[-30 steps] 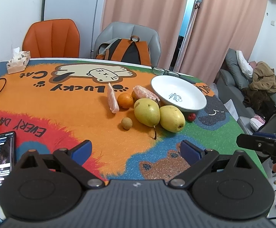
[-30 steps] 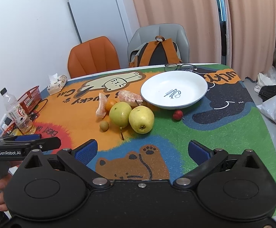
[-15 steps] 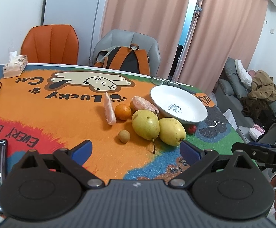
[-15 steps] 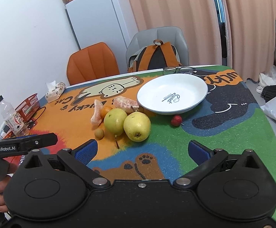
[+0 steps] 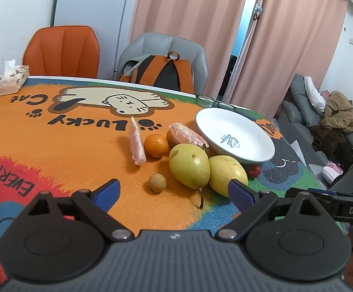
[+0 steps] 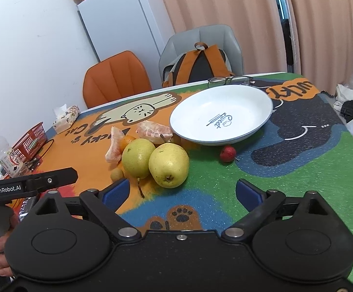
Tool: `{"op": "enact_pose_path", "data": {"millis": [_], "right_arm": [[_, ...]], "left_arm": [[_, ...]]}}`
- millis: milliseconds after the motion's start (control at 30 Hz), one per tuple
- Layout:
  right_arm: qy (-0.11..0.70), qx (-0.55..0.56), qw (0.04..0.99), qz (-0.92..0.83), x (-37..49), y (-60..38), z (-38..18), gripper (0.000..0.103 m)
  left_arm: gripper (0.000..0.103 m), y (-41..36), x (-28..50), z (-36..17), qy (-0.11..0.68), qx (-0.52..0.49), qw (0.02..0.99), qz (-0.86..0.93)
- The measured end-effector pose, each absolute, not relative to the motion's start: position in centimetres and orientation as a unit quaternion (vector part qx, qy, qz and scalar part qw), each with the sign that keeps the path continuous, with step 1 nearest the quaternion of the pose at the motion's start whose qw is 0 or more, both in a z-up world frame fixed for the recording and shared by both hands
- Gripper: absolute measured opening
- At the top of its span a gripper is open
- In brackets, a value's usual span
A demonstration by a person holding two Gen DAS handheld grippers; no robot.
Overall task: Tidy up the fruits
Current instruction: 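Move the right tool toward one yellow pear while the left tool approaches the other pear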
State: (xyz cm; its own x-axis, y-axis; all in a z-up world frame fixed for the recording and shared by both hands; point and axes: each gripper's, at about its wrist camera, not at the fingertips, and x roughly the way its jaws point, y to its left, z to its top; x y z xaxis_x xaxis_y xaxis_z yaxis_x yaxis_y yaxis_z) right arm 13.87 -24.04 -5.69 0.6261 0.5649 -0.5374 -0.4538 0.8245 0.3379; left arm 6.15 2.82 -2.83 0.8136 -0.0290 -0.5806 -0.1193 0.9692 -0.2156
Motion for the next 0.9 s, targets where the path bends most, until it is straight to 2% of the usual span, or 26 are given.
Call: {"op": "enact_pose_path", "data": {"millis": [300, 467, 900], "right_arm": [[0.349, 0.09, 0.884, 0.297, 17.0, -22.4, -7.4, 0.085], [0.368, 0.091, 0.874, 0.304, 18.7, -21.4, -8.4, 0.08], [0.4, 0.089, 0.847, 0.338, 22.0, -18.5, -9.8, 0.077]], "left_arm": [[0.085, 2.7, 9.3, -3.9, 0.318, -0.122, 0.94, 0.014], [0.073, 2.9, 11.4, -4.9, 0.338, -0.132, 0.932, 0.006], [0.067, 3.6, 15.3, -6.3, 0.366, -0.148, 0.919, -0.002]]}}
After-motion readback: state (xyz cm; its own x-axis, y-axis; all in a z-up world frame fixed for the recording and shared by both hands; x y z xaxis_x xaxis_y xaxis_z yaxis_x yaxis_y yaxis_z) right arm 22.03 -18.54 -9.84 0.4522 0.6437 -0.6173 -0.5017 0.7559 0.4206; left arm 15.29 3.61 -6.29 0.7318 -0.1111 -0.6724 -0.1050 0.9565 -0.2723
